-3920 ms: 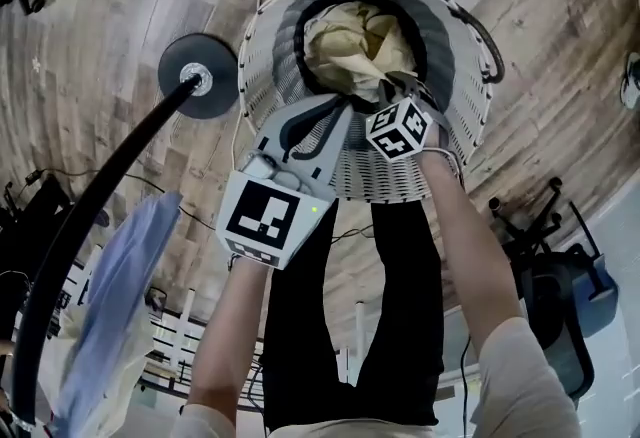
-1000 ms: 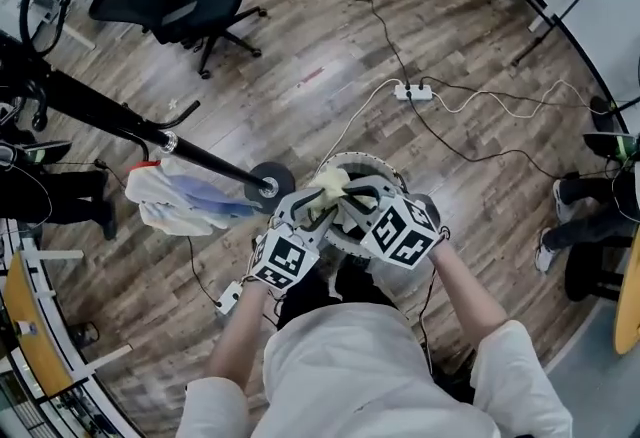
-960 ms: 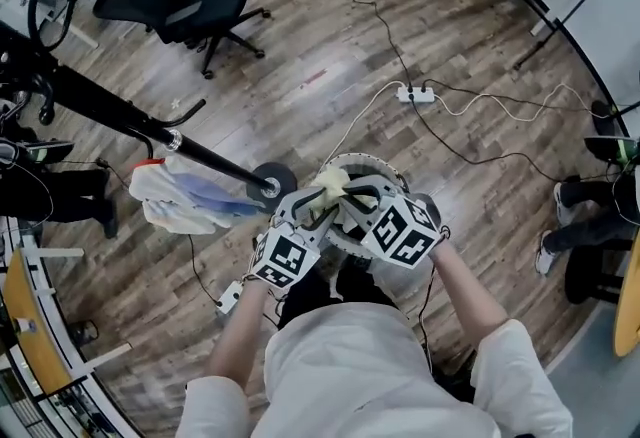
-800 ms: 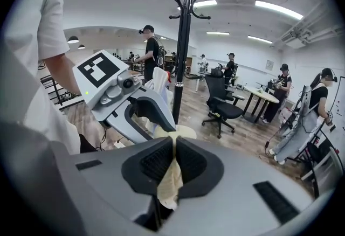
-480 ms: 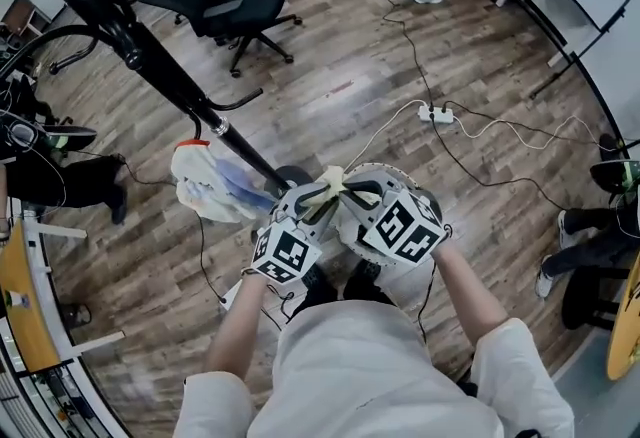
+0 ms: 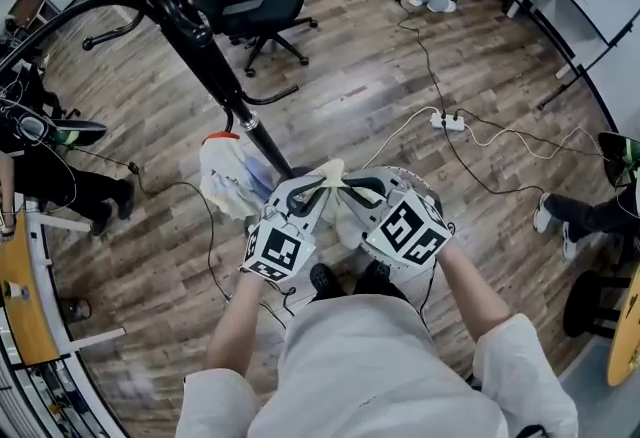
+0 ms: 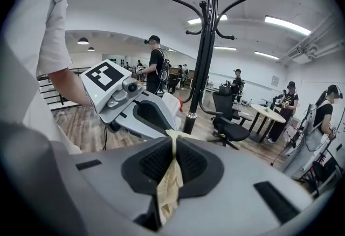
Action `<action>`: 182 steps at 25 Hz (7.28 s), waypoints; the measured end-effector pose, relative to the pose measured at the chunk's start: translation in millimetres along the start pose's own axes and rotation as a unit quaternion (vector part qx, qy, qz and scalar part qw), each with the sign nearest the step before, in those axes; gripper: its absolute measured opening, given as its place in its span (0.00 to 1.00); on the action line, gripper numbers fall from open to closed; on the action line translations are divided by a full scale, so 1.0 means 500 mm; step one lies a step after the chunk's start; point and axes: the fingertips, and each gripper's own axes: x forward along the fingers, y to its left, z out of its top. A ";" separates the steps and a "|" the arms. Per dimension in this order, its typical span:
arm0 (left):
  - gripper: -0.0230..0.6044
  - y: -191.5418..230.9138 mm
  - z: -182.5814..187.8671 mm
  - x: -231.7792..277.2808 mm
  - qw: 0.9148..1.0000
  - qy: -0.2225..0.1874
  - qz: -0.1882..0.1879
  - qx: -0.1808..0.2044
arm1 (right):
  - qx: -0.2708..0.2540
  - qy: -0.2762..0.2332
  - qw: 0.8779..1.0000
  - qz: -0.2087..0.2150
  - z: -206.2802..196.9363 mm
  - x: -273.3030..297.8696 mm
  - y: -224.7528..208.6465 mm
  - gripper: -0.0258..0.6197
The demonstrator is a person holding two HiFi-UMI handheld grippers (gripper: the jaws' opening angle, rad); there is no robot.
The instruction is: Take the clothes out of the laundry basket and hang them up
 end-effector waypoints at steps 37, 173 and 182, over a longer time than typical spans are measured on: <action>0.10 0.194 0.156 -0.315 0.984 -0.169 0.059 -0.014 | 0.041 0.020 0.999 0.003 -0.008 0.191 0.103 0.33; 0.10 0.467 0.150 -0.346 0.965 -0.159 0.196 -0.074 | -0.141 -0.124 0.968 -0.167 0.496 0.035 -0.233 0.10; 0.19 0.430 0.152 -0.360 0.961 -0.163 0.209 -0.085 | -0.145 -0.112 0.969 -0.164 0.447 0.001 -0.215 0.12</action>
